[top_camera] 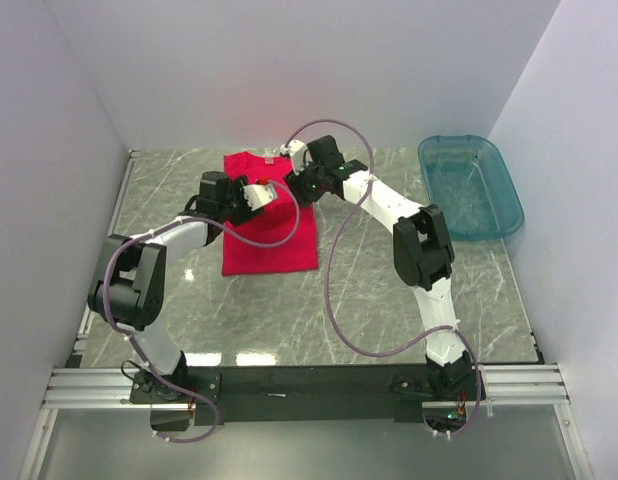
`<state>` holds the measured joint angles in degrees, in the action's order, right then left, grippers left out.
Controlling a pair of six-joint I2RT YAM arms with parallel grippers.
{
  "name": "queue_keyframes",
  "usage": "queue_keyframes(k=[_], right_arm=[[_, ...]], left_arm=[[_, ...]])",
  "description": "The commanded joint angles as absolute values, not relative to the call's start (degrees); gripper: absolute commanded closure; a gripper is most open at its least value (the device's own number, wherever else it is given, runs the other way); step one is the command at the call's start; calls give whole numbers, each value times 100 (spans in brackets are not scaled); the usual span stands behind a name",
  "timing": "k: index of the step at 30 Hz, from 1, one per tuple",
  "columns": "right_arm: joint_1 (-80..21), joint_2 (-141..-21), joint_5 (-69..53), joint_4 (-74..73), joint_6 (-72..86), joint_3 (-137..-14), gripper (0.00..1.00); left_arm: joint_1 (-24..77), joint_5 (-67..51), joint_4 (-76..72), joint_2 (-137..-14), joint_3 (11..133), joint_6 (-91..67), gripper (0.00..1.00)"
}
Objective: Fold and stack the t-shirts
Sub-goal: Fold the tshirt
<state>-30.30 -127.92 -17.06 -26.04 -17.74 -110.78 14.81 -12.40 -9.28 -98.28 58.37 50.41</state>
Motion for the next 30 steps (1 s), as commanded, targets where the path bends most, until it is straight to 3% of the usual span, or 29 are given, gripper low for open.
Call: queue_keyframes(k=[1, 6, 9, 10, 13, 14, 17, 21, 25, 30], right_arm=[[-2971, -12867, -862, -2224, -1248, -11338, 41], [-2936, -12551, -896, -2162, -1186, -11040, 36], [-2822, -12069, -1728, -2259, -1747, -10487, 36], [-2786, -11902, -2645, -2337, -2071, -10085, 36], [-2751, -11243, -3618, -2802, -3844, -9163, 37], [-2751, -10945, -4274, -3404, -5190, -8923, 37], [-2812, -10295, -4701, -3779, -7164, -7790, 38], [-3347, -10002, -3547, -3086, -7392, -6962, 37], [-3630, -10151, -3146, -2488, -6918, -6899, 39], [-3630, -10327, -3138, -2224, -6539, -7084, 39]], left_arm=[[1477, -564, -1433, -9853, 6248, 4158, 1], [1450, -229, -1319, -9502, 6600, 3632, 0], [1371, -315, -933, -9045, 6715, 2930, 0], [1336, -612, -853, -8879, 6645, 2779, 1], [1204, -1404, -825, -8079, 5795, 3249, 1], [1204, -1911, -817, -7651, 5461, 3687, 1], [1326, -2407, -616, -6981, 3952, 5253, 1], [1669, -2102, -412, -6584, 3078, 6002, 8], [1749, -1925, -378, -6285, 2602, 6117, 25], [1784, -1977, -500, -6362, 2276, 6302, 26]])
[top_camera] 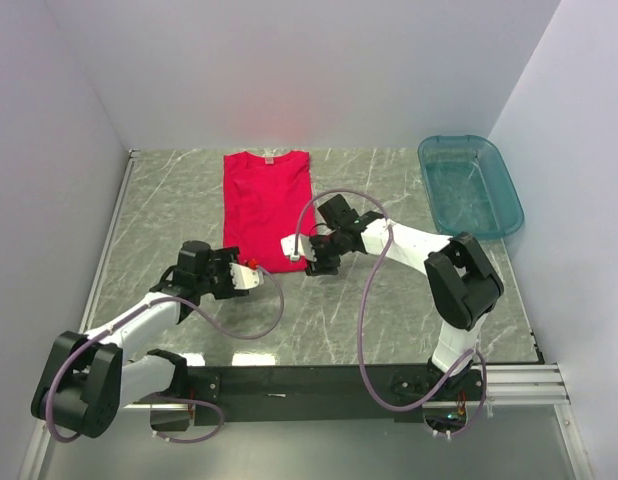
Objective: Fold and stack the t-shirts
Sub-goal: Fold the tshirt
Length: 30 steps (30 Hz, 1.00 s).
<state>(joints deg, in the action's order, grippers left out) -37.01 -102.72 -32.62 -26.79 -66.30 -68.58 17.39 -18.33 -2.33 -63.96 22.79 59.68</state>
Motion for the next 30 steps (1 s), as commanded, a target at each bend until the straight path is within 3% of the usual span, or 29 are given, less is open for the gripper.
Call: queue_keyframes(k=[1, 9, 13, 18, 22, 30], right_arm=[[-3621, -10345, -3164, -2258, -6539, -7136, 40], [-3630, -10292, -3190, -2285, -6601, -7040, 40], [-3639, -10371, -3217, -2329, -6627, -7067, 42], [-3797, -10476, -2875, -2338, -6794, -7040, 42], [-3928, -10626, -2620, -2461, -6811, -7154, 43], [-4104, -10863, -2215, -2452, -6601, -7329, 44]], left_arm=[[1810, -1951, -510, -6468, 2294, 6310, 27], [1828, -1618, -465, -7040, 2374, 6355, 40], [1819, -1363, -887, -6996, 2092, 6363, 57], [1802, -1186, -888, -7154, 2180, 6469, 68], [1802, -1213, -975, -7198, 2145, 6460, 84], [1811, -1239, -1063, -7066, 2057, 6486, 92]])
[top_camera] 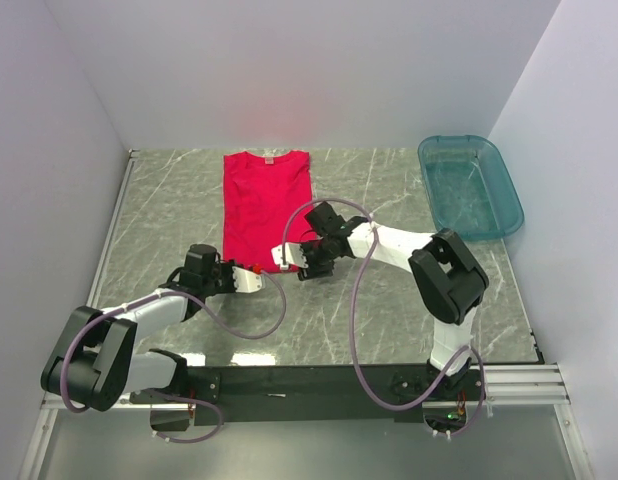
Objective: Fold and stack the t-shirts
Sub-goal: Fold the tshirt
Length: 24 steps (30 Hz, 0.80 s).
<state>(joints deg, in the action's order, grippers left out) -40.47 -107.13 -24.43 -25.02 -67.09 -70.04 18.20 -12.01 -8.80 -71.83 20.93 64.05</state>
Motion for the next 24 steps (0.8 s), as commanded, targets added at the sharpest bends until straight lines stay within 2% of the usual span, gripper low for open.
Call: queue_keyframes(k=[1, 6, 8, 12, 15, 18, 24], right_arm=[[-4113, -10915, -2171, -2452, -6548, -7365, 44], [-4166, -11013, -1942, -2505, -6504, -7444, 49], [-4166, -11048, -1916, -2540, -6478, -7488, 56], [-4166, -11101, -1881, -2689, -6460, -7602, 72], [-4149, -11039, -1951, -2716, -6434, -7533, 92], [-4148, -10899, -2127, -2768, -6399, -7436, 99], [-4122, -10486, -2741, -3400, -6468, -7190, 100]], left_arm=[[1811, -1239, -1081, -7049, 2048, 6486, 94], [1819, -1310, -1090, -7022, 1986, 6486, 99], [1854, -1336, -1064, -6987, 1934, 6495, 99], [1916, -1354, -1011, -6935, 1872, 6504, 100], [1977, -1380, -880, -6882, 1854, 6495, 100], [2056, -1415, -704, -6715, 1854, 6443, 100], [2434, -1450, 200, -5811, 1609, 6241, 100]])
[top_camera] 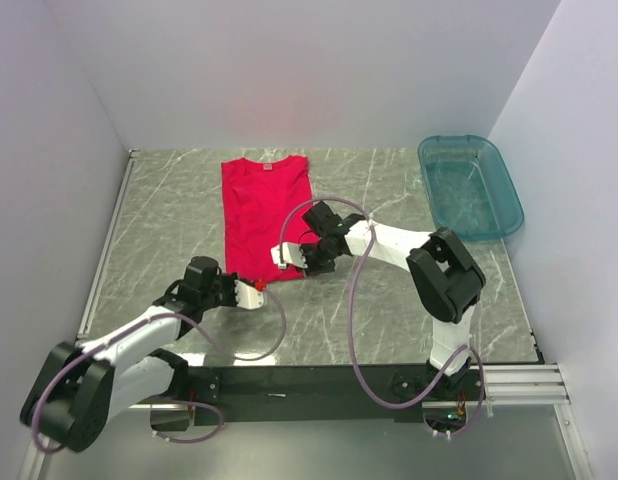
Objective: Fold and stack the t-shirts
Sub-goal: Fold the tshirt
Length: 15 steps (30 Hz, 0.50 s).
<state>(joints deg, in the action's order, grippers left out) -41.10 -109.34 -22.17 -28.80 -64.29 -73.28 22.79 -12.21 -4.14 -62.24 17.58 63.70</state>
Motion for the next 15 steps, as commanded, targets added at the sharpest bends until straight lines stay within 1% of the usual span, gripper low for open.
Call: queue_keyframes(k=[1, 4, 5, 7, 10, 15], right_arm=[[-4122, -10355, -2838, -3671, -6495, -7155, 100], [-4122, -10048, -3199, -4217, -6583, -7006, 100], [-4122, -9942, -3278, -4280, -6592, -6935, 100], [-4122, -9661, -3436, -4350, -6566, -6742, 100], [-4105, -9484, -3524, -4385, -6390, -6767, 100], [-4008, -9606, -3639, -4517, -6179, -7232, 100]], left_arm=[[2530, -1459, 454, -5522, 1574, 6197, 100], [2733, -1608, 1018, -4977, 1582, 6091, 100], [2855, -1687, 1368, -4853, 1582, 6039, 100], [2970, -1731, 1607, -4485, 1573, 5942, 100], [3023, -1802, 1968, -4237, 1634, 5880, 100], [3023, -1740, 2250, -4254, 1784, 5985, 100]])
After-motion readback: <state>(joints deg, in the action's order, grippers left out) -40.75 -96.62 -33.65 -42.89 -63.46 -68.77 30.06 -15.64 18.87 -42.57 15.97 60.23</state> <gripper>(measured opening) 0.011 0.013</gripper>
